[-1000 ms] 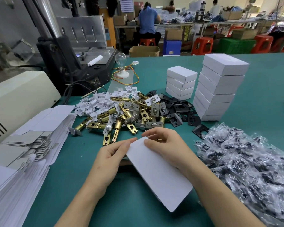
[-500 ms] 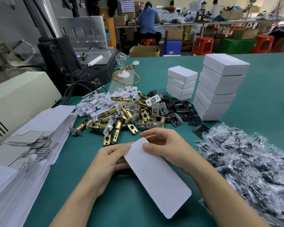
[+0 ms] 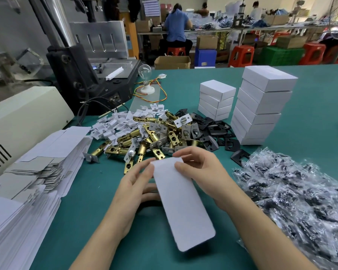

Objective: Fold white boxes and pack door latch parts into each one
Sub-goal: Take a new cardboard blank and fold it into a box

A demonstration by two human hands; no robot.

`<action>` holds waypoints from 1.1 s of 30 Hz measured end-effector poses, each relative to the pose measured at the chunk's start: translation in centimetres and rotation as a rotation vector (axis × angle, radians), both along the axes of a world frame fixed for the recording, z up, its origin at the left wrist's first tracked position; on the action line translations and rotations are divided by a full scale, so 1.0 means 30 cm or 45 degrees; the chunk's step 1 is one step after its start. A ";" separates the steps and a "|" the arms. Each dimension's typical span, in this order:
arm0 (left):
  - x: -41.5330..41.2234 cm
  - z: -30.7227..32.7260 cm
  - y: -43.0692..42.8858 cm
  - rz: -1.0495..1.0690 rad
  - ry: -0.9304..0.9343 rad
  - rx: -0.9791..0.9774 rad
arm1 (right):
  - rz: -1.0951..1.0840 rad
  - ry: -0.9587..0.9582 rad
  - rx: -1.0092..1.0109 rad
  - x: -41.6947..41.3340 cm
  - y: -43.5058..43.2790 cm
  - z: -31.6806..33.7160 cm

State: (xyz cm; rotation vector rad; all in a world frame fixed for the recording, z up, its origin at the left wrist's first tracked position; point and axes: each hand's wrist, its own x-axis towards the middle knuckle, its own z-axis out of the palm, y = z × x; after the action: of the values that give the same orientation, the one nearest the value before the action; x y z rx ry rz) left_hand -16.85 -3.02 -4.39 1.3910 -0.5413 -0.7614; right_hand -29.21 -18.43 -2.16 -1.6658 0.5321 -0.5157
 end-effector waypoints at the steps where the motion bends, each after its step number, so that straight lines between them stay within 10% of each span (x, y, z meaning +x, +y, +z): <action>1: -0.004 0.002 -0.001 -0.012 -0.006 0.005 | -0.049 -0.032 -0.002 0.003 -0.002 -0.006; 20: -0.043 0.041 0.059 -0.173 -1.057 0.397 | -0.021 0.146 0.011 0.017 0.040 -0.016; 33: -0.156 0.056 0.007 -0.205 -0.991 0.529 | -0.179 0.095 -0.014 0.020 0.053 -0.008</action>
State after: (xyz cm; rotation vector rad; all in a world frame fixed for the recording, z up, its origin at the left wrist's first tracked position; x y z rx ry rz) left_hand -21.52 -2.82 -2.71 2.0567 -1.1541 -0.4438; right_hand -28.60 -16.83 -2.41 -1.6705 0.7058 -0.5610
